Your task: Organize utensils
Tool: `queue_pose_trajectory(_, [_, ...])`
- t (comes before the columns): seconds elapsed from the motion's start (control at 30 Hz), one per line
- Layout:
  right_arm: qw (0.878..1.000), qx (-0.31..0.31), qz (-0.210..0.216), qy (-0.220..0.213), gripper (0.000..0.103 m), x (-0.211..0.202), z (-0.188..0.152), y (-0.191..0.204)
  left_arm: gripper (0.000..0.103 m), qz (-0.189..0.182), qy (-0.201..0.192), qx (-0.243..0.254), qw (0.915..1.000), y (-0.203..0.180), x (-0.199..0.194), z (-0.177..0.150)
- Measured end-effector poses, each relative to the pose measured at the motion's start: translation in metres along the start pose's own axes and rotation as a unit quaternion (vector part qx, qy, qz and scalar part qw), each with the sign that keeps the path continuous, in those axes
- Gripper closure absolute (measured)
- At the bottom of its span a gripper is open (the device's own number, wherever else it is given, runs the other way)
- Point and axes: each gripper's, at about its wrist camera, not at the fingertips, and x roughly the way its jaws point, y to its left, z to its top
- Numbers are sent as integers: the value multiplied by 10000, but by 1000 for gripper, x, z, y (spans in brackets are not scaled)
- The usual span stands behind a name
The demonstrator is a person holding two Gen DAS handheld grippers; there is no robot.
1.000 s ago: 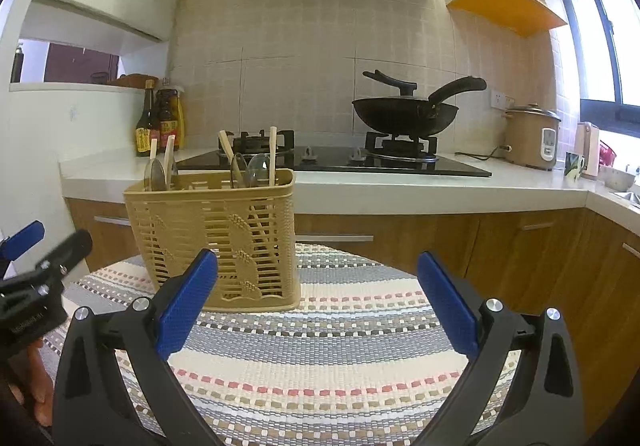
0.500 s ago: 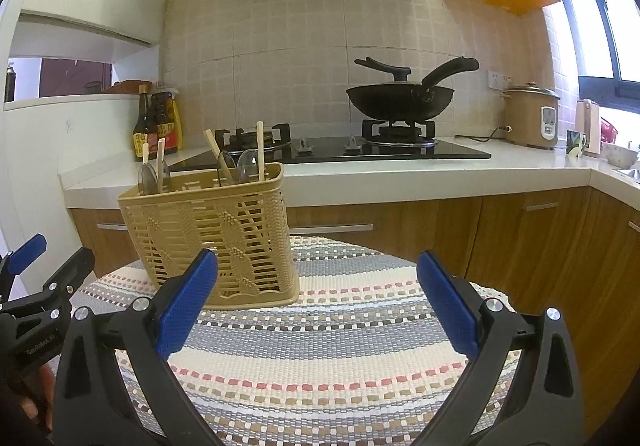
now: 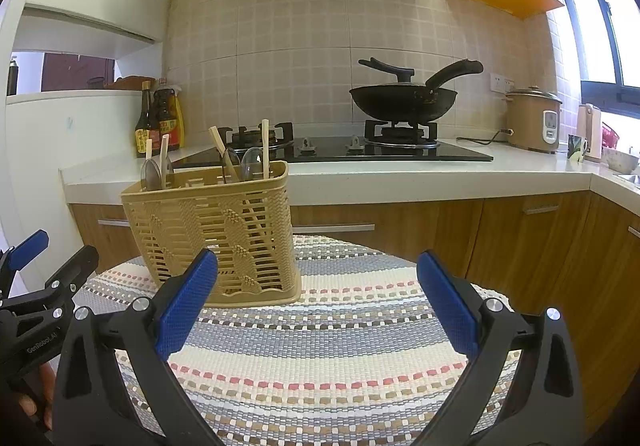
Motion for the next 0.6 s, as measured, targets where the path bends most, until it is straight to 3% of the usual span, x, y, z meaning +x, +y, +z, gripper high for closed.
queue_pose_trajectory(0.3, [10000,3,14,-13,8,1,0,1,8,45,-33,104,9999,-4,-1,-1])
queue_pose_trajectory(0.6, [9999,-63,-25,-99,8,-3,0,4,8,32,145,-147,9998,6,5,-1])
